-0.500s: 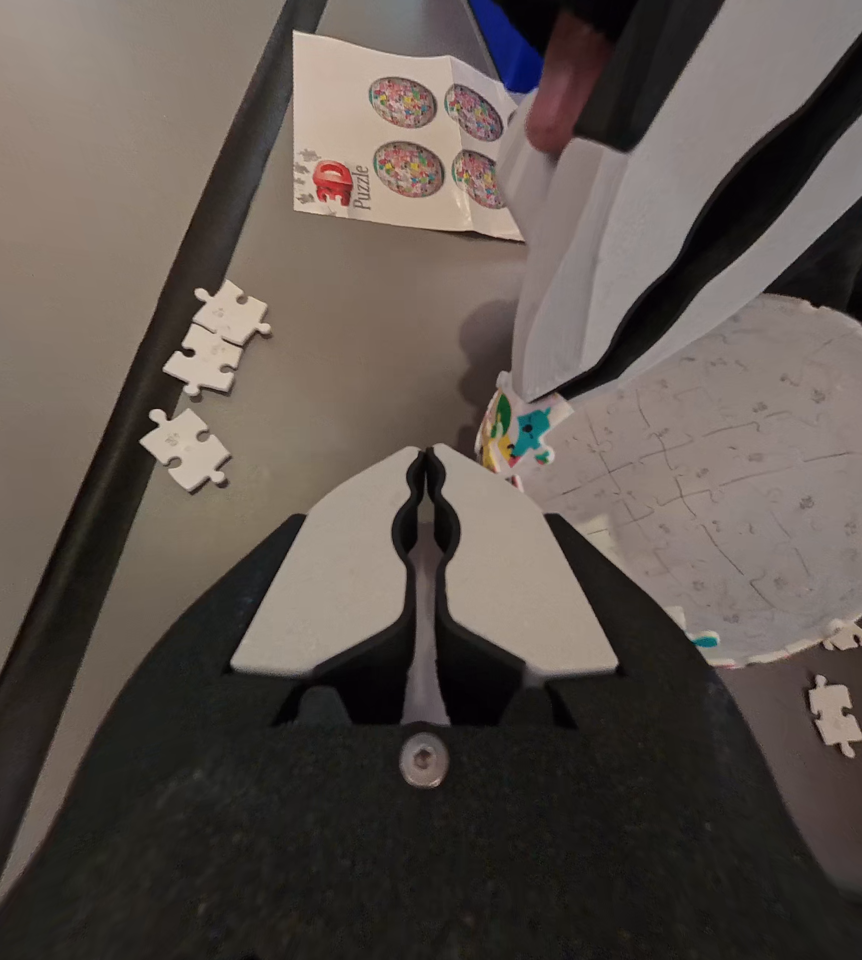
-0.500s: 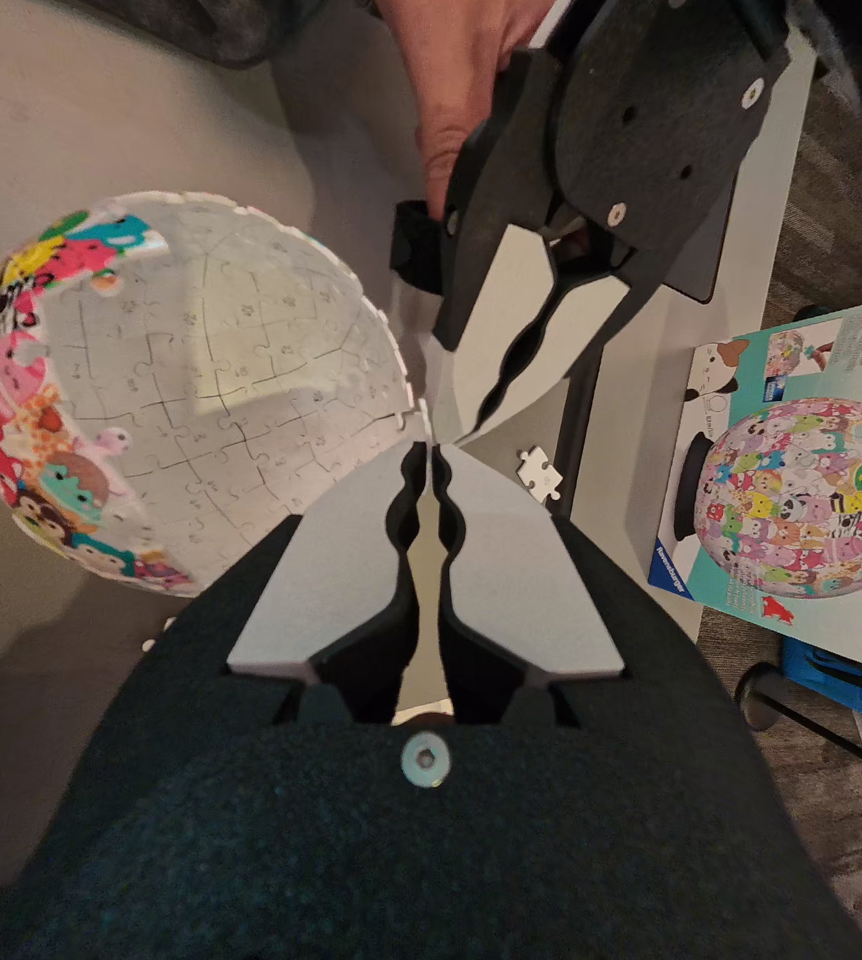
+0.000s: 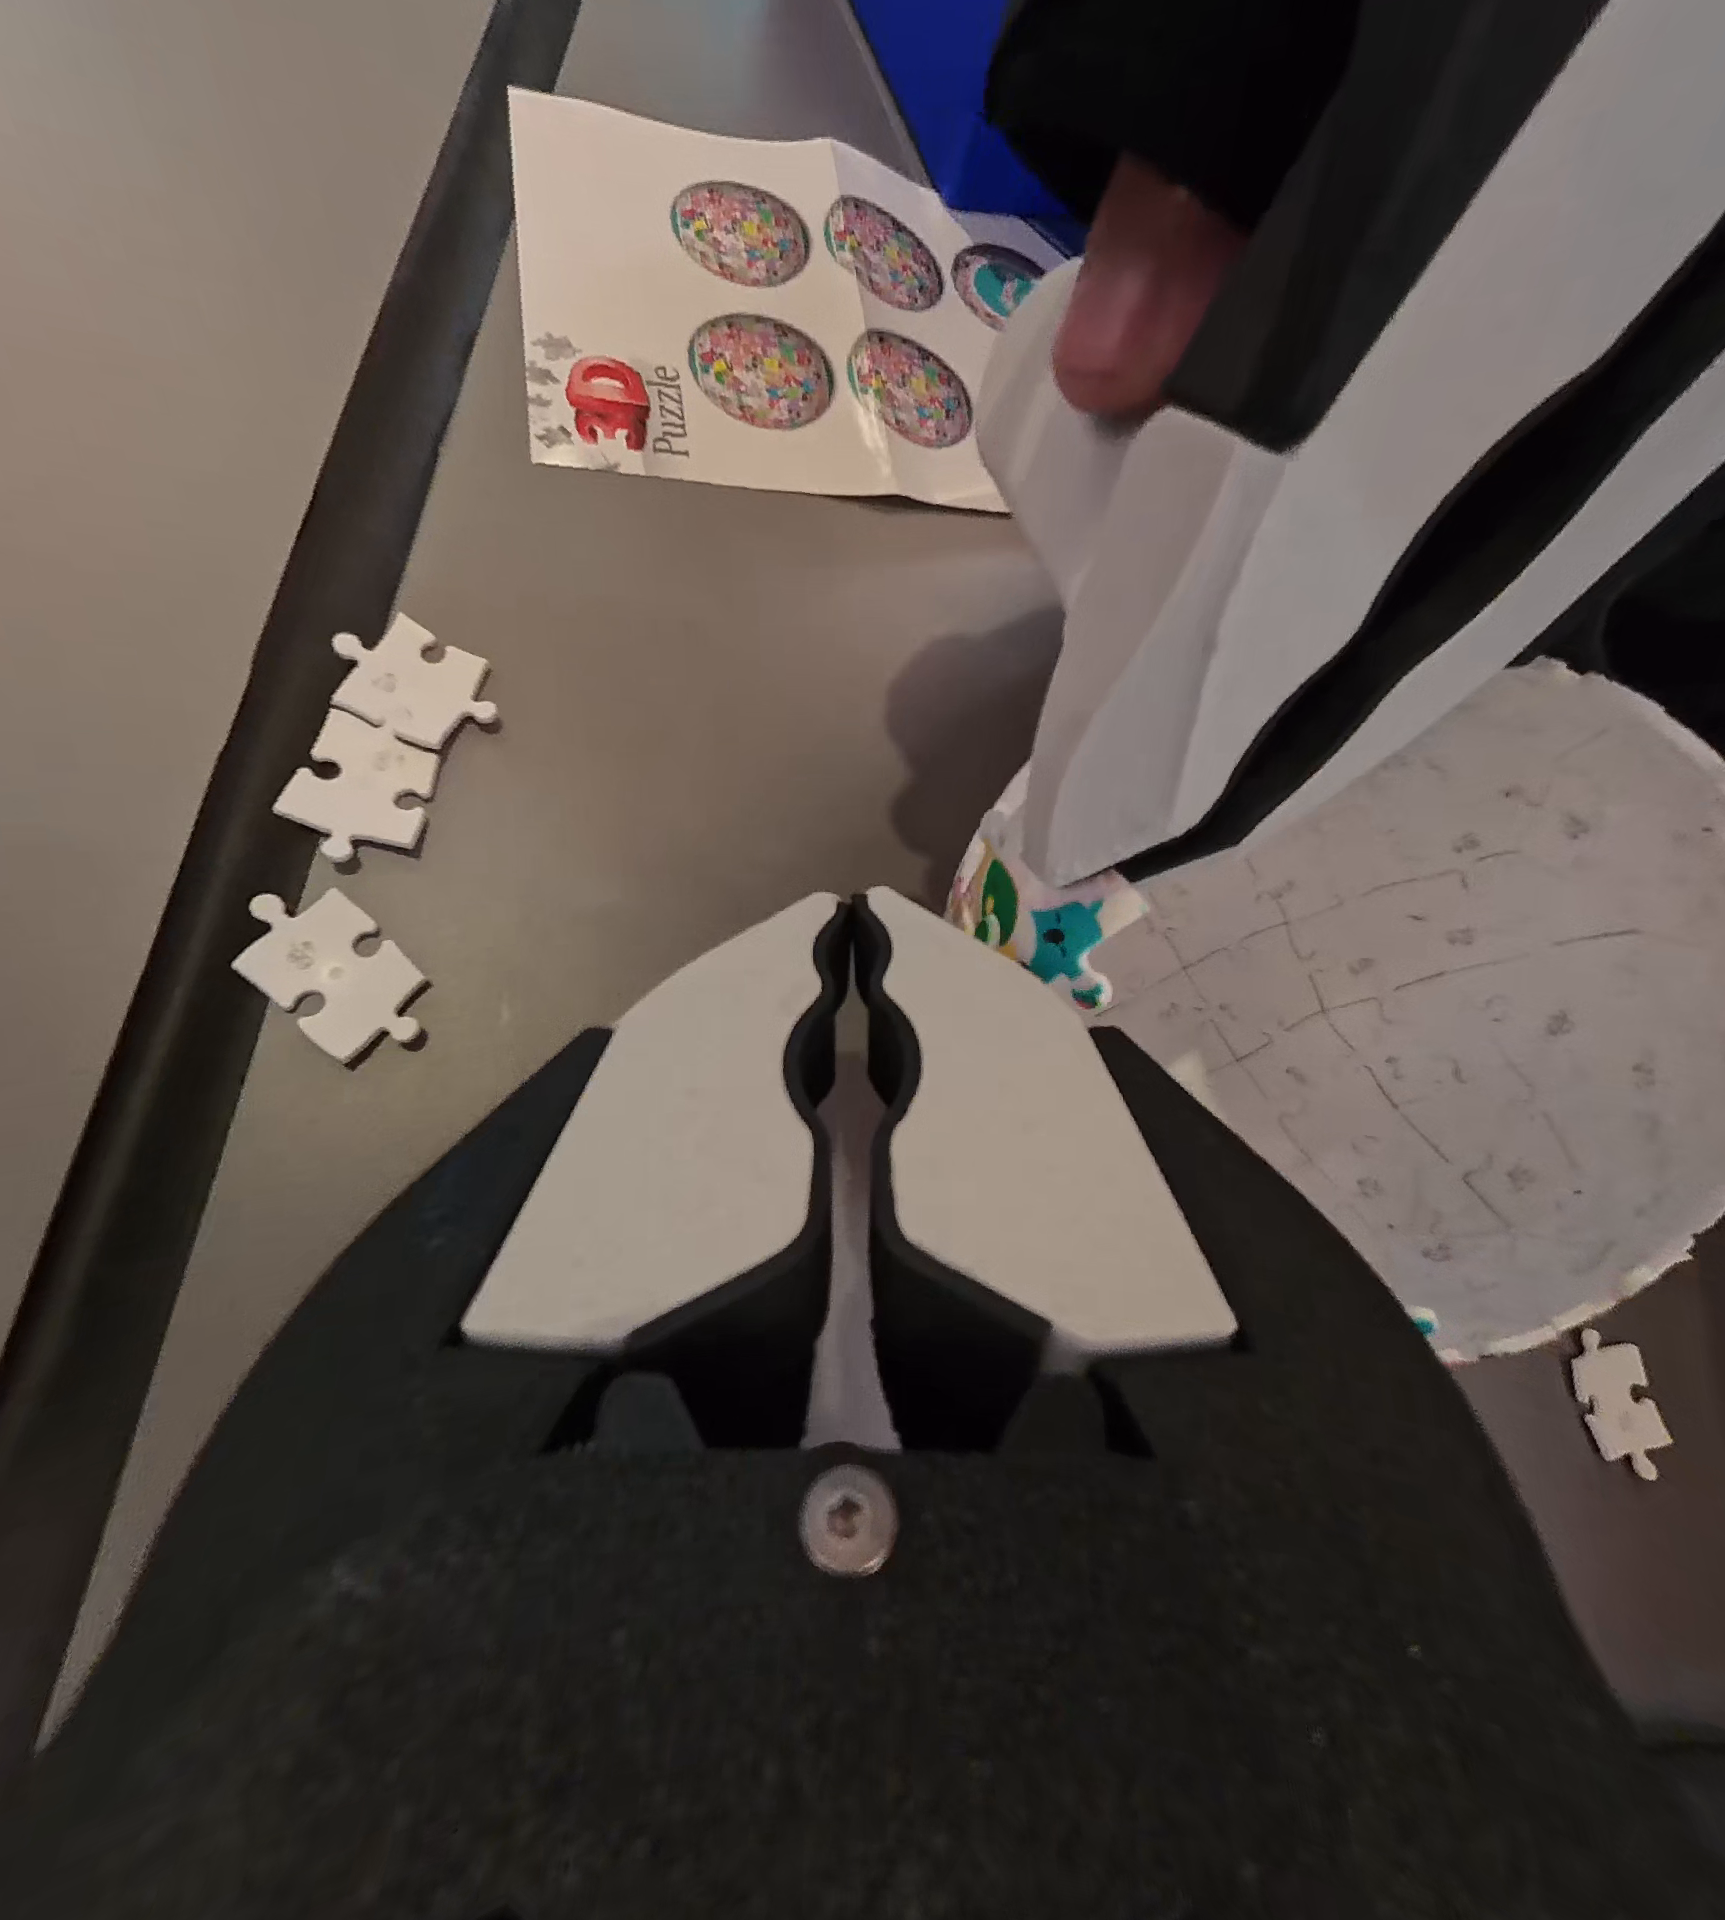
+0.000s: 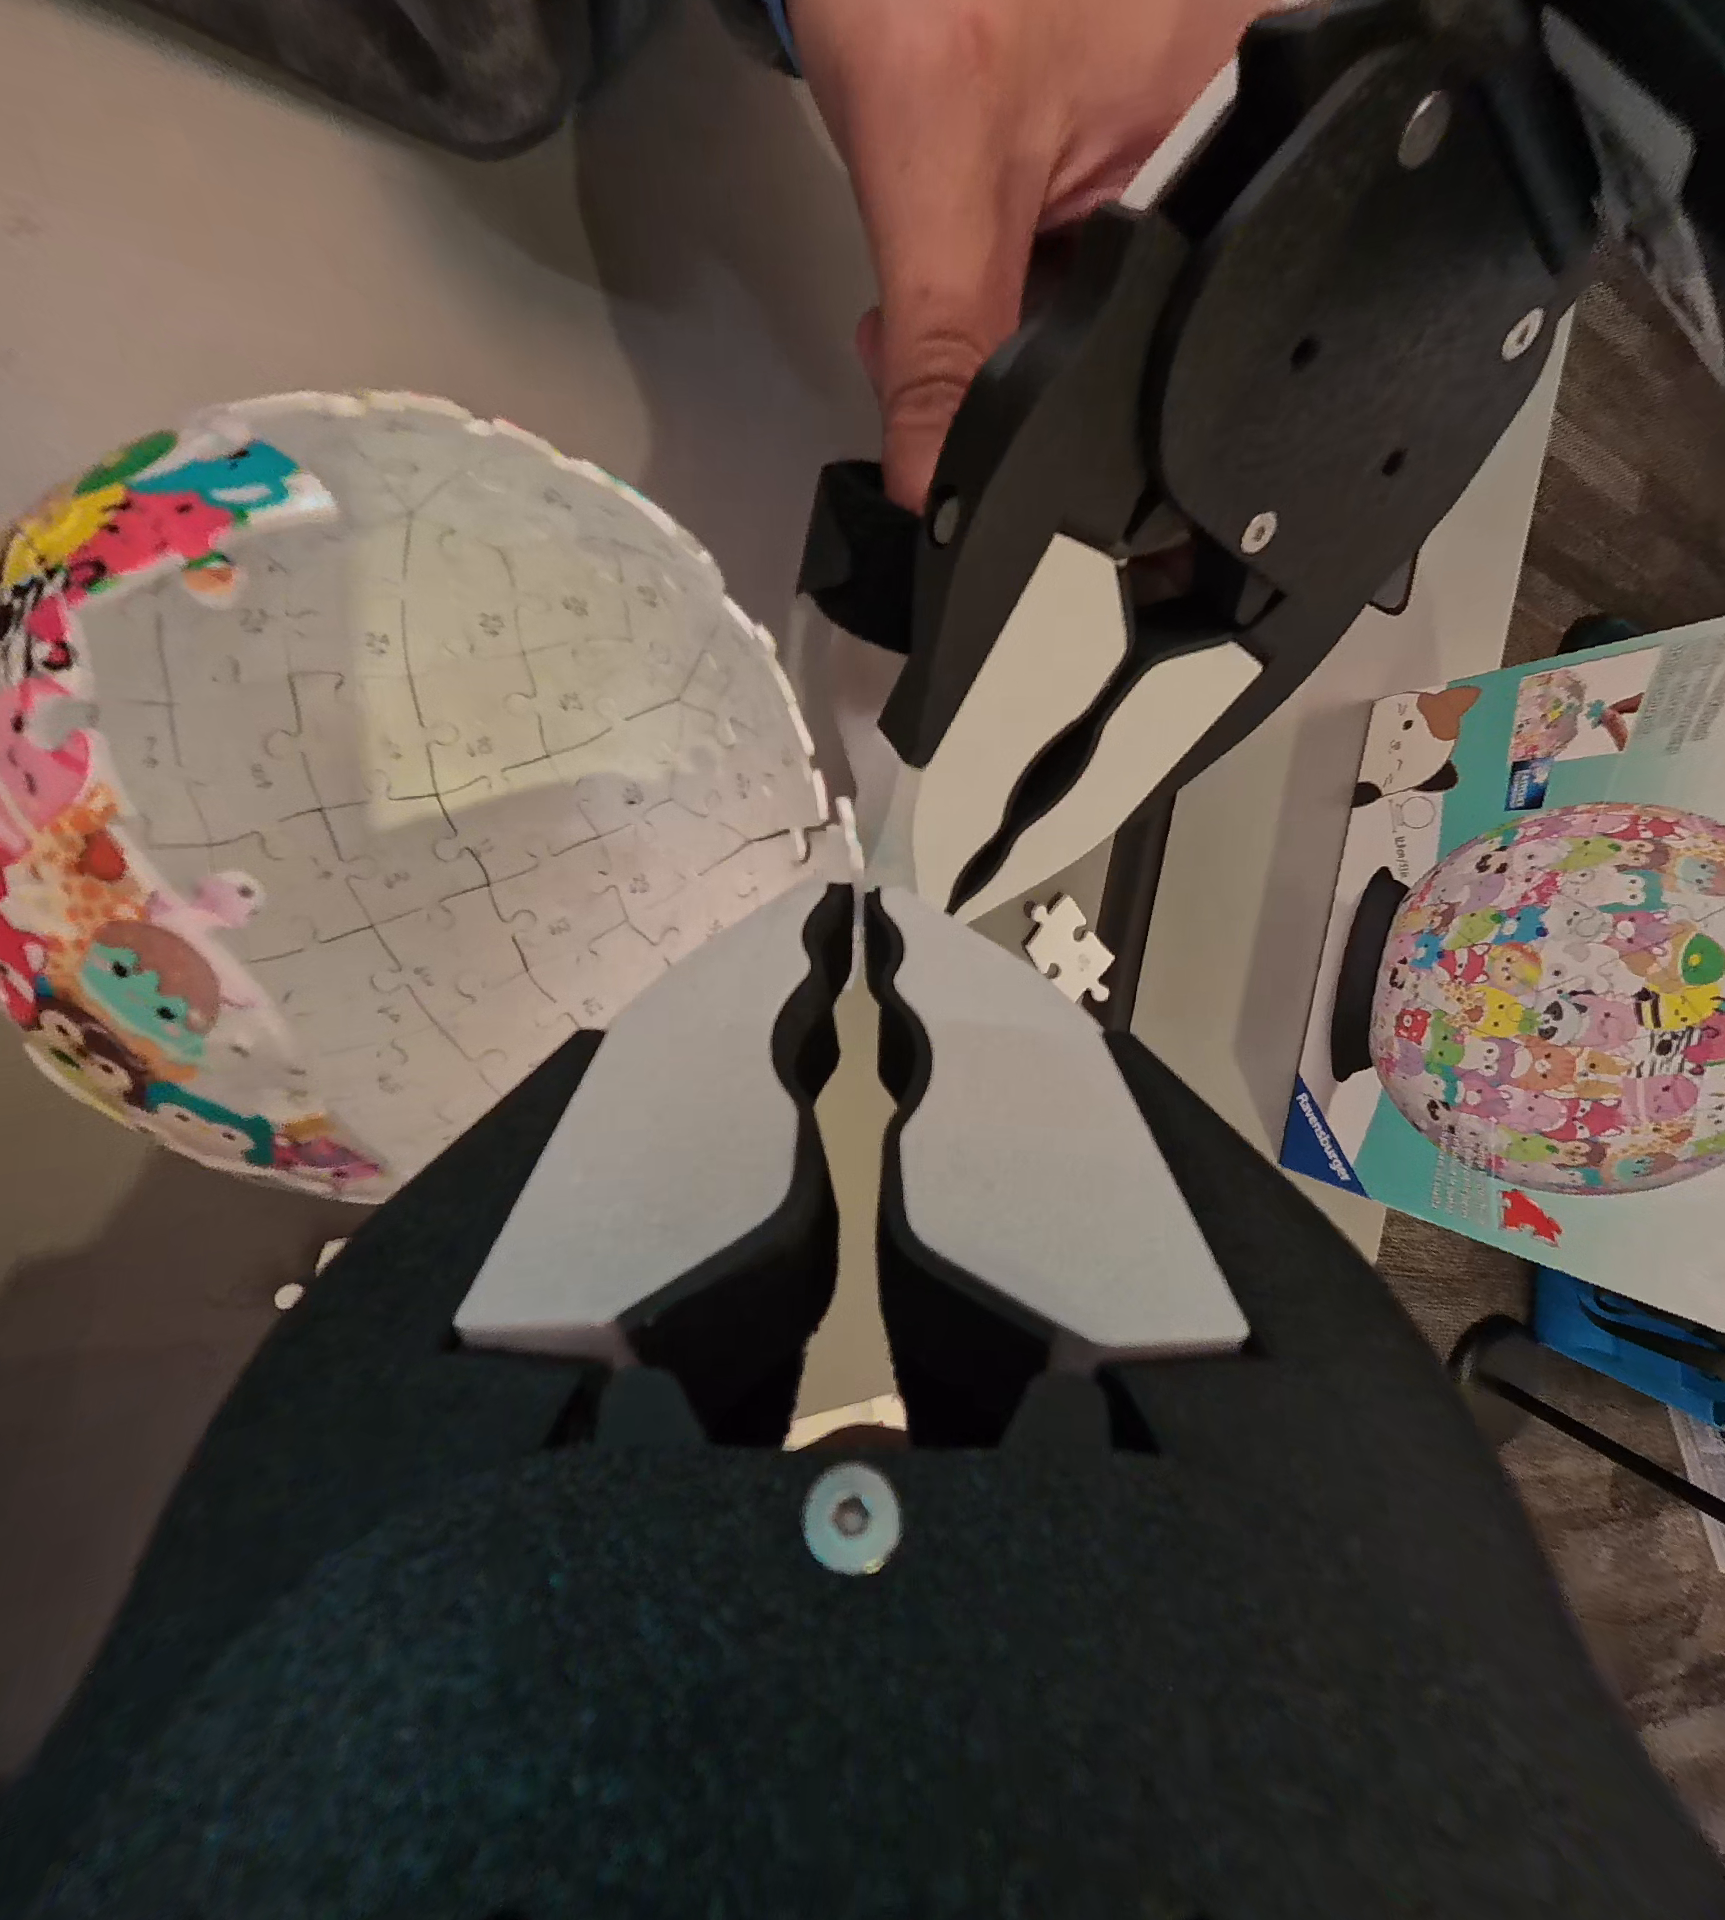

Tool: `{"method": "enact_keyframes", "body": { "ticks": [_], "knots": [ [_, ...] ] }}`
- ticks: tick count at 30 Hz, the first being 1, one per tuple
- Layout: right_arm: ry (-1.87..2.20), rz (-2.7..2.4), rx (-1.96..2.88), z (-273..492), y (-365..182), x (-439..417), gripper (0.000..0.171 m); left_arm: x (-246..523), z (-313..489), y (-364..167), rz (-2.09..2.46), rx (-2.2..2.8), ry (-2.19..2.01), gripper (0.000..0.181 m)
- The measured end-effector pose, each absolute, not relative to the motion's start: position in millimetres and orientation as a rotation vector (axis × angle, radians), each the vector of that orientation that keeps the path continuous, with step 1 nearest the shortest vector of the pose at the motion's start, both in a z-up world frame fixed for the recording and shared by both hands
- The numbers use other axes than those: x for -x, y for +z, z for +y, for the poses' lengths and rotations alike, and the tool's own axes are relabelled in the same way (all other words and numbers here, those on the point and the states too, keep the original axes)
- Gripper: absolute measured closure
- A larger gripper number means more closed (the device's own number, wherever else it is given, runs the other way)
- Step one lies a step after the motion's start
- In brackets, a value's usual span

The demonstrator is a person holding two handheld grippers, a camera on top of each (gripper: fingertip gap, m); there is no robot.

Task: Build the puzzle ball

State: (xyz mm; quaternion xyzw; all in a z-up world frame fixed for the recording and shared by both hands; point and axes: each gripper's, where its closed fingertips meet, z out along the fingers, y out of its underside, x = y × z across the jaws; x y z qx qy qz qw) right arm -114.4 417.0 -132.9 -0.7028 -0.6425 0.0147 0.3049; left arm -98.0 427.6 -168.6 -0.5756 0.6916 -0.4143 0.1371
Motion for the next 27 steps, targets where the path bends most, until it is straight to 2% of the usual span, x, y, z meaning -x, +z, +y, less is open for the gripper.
{"method": "enact_keyframes", "body": {
  "ticks": [27],
  "knots": [
    [-0.044,-1.774,1.712,415.6,-132.0,118.1,0.169,109.4,423.1,-176.1,2.037,1.715,-1.276,0.181]
  ]
}}
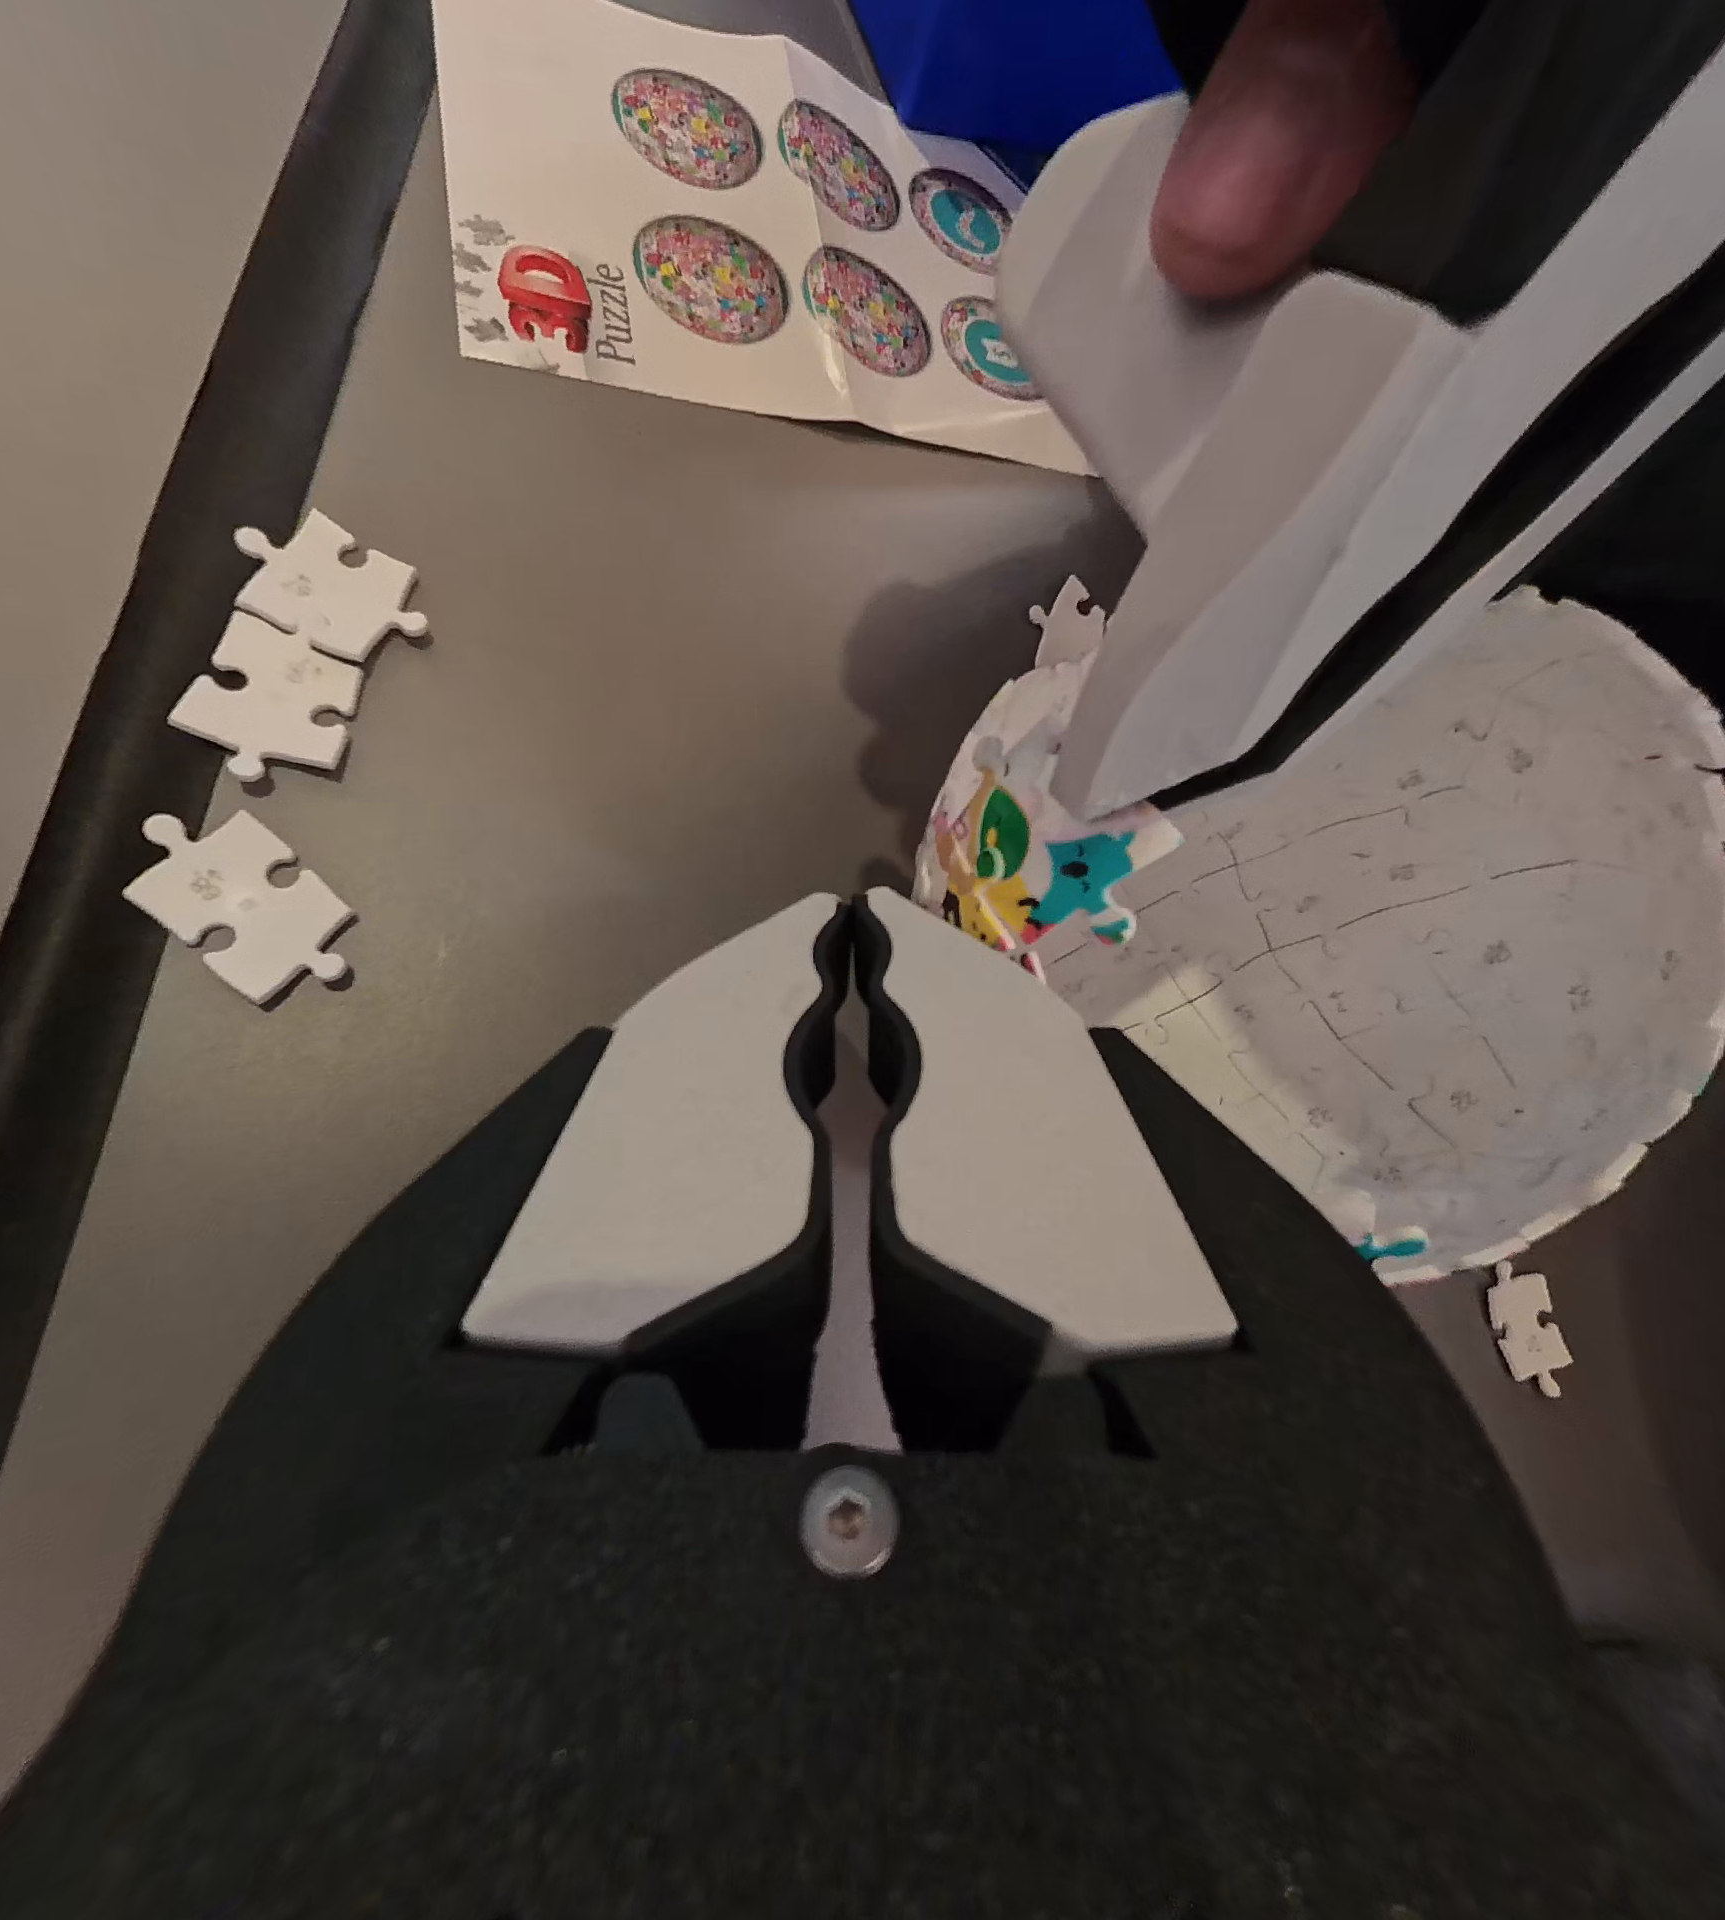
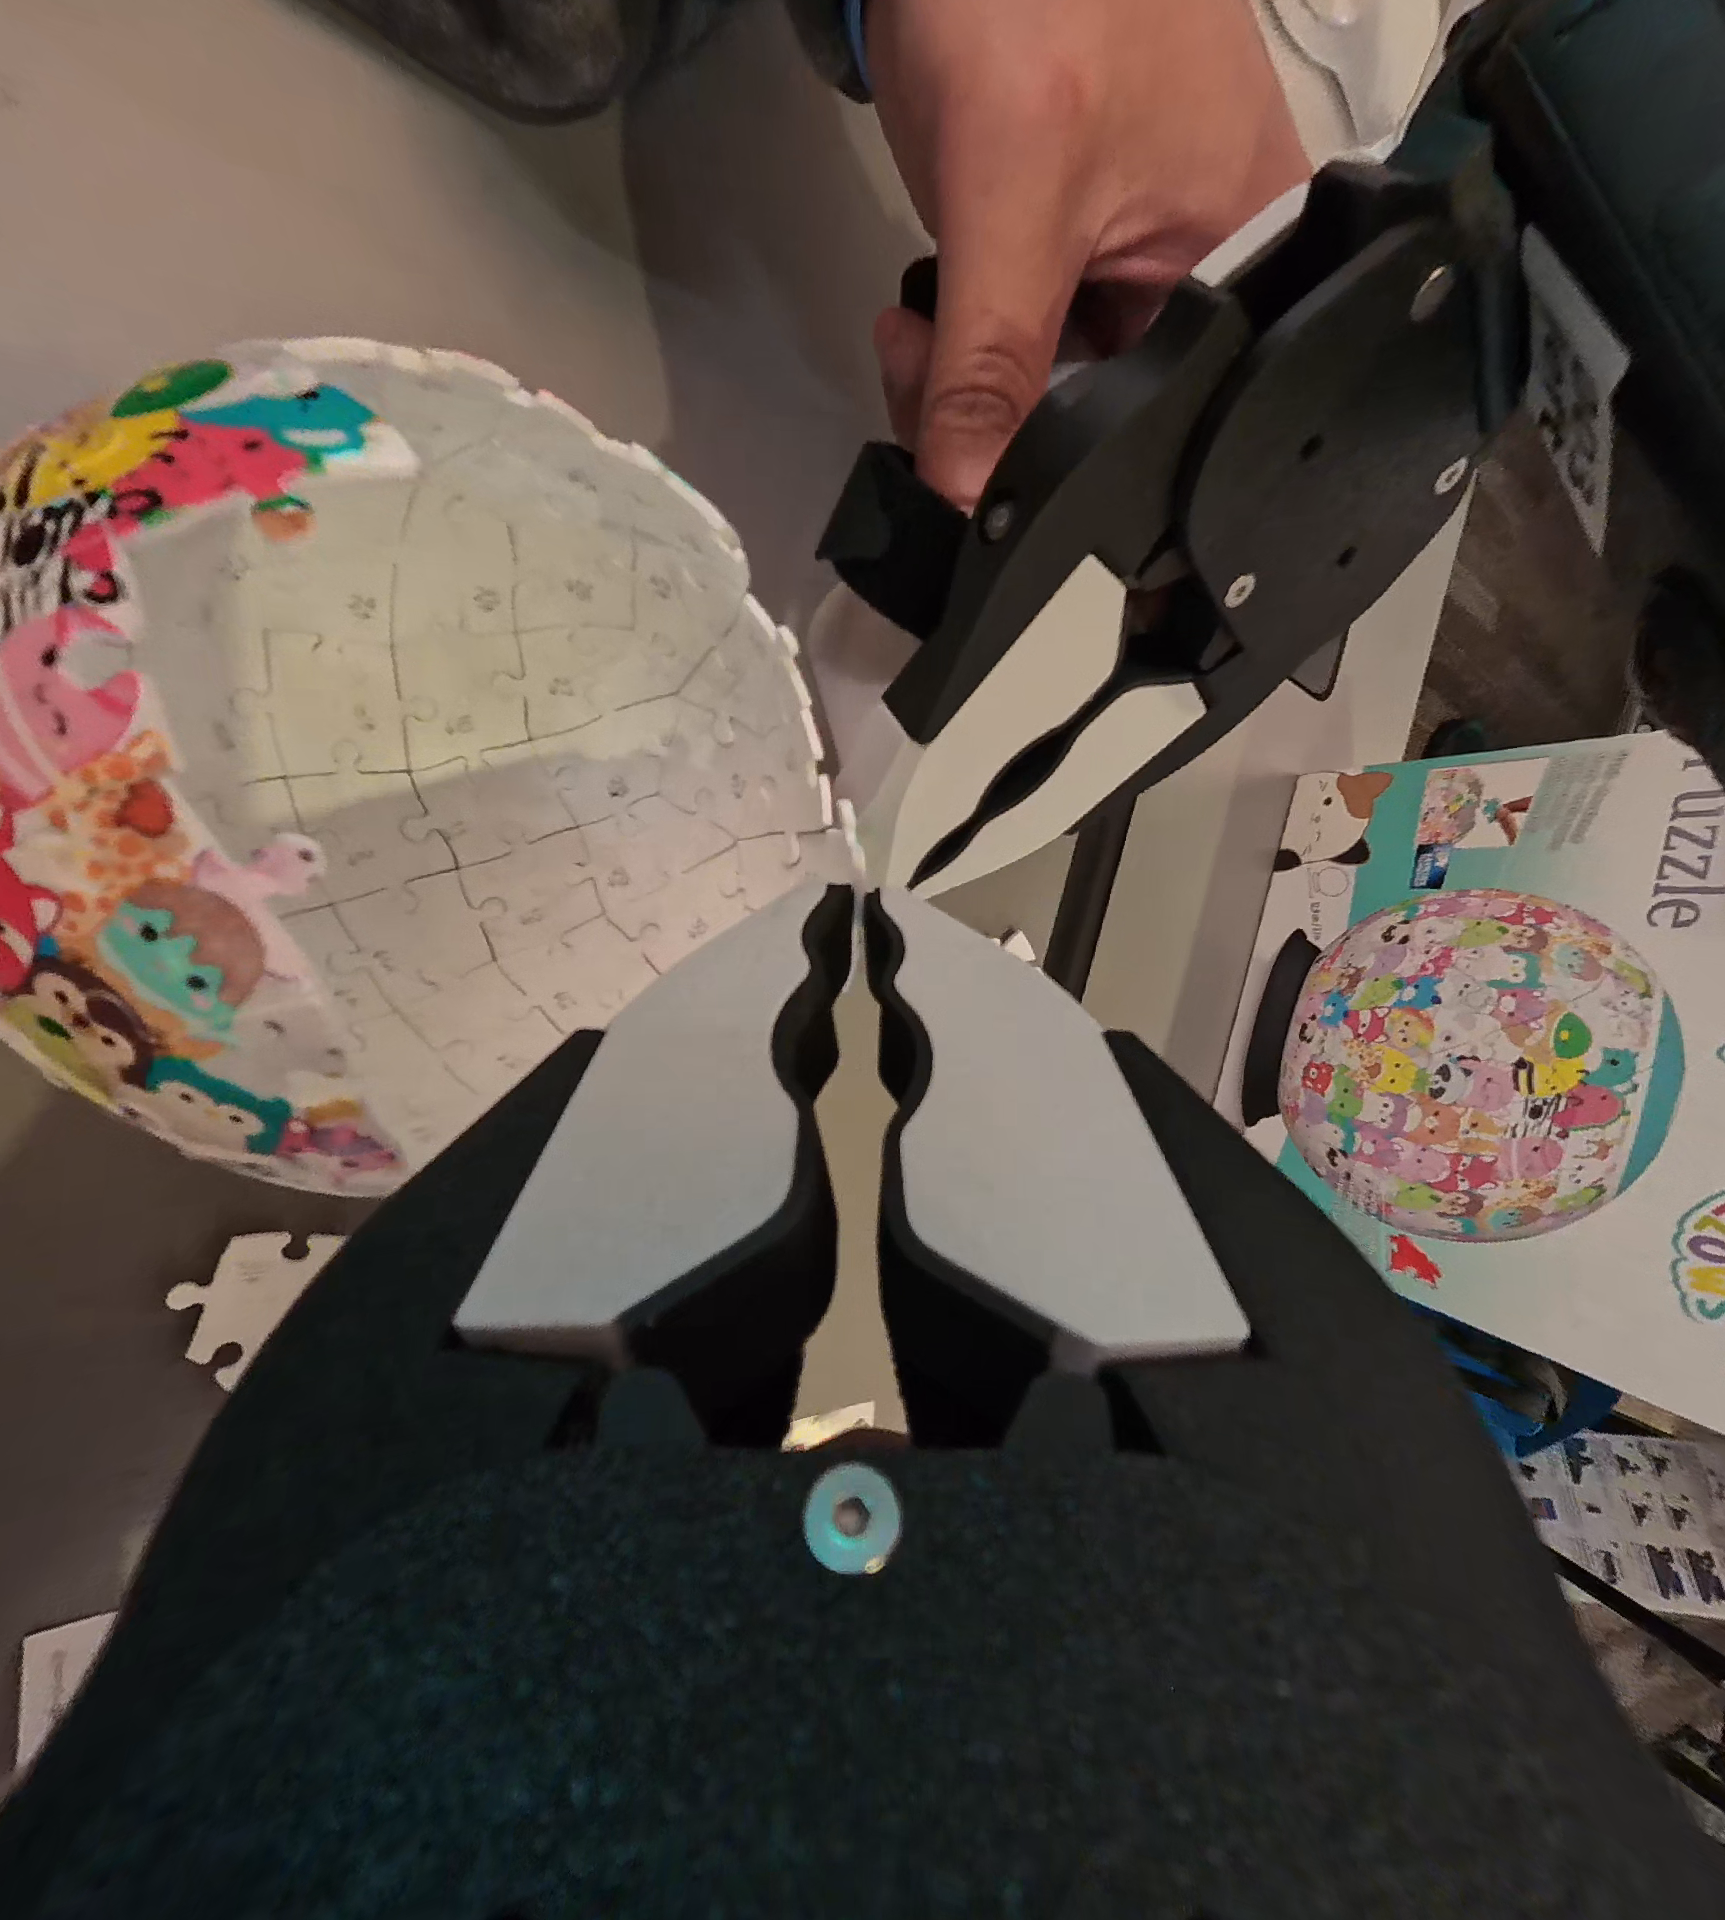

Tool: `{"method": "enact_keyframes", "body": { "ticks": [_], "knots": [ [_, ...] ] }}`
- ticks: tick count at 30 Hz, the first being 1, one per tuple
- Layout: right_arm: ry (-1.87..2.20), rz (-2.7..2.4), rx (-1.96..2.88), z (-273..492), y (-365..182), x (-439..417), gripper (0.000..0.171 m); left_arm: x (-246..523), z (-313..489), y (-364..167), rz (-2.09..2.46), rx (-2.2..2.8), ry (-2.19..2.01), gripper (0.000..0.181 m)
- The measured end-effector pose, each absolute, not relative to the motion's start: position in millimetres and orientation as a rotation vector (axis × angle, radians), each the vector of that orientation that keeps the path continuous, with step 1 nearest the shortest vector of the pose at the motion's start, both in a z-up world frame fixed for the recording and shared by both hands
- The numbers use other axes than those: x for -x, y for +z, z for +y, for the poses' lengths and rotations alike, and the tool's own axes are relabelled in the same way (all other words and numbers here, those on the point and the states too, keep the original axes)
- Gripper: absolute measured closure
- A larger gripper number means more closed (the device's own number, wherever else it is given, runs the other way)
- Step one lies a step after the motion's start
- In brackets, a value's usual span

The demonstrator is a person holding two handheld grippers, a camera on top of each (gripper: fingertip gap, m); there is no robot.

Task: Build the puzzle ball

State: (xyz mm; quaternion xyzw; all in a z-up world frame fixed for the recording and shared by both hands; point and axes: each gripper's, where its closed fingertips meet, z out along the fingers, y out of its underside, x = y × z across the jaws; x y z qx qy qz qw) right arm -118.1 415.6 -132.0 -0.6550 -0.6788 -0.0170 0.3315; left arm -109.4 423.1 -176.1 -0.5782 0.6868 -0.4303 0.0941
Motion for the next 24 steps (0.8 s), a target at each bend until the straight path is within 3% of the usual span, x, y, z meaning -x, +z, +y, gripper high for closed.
{"method": "enact_keyframes", "body": {
  "ticks": [10,24],
  "knots": [
    [-0.095,-1.782,1.735,419.3,-138.5,114.4,0.160,109.1,421.7,-179.9,2.048,1.723,-1.272,0.181],
    [-0.079,-1.801,1.738,418.4,-146.7,121.6,0.169,108.8,422.9,-179.1,2.039,1.724,-1.272,0.181]
  ]
}}
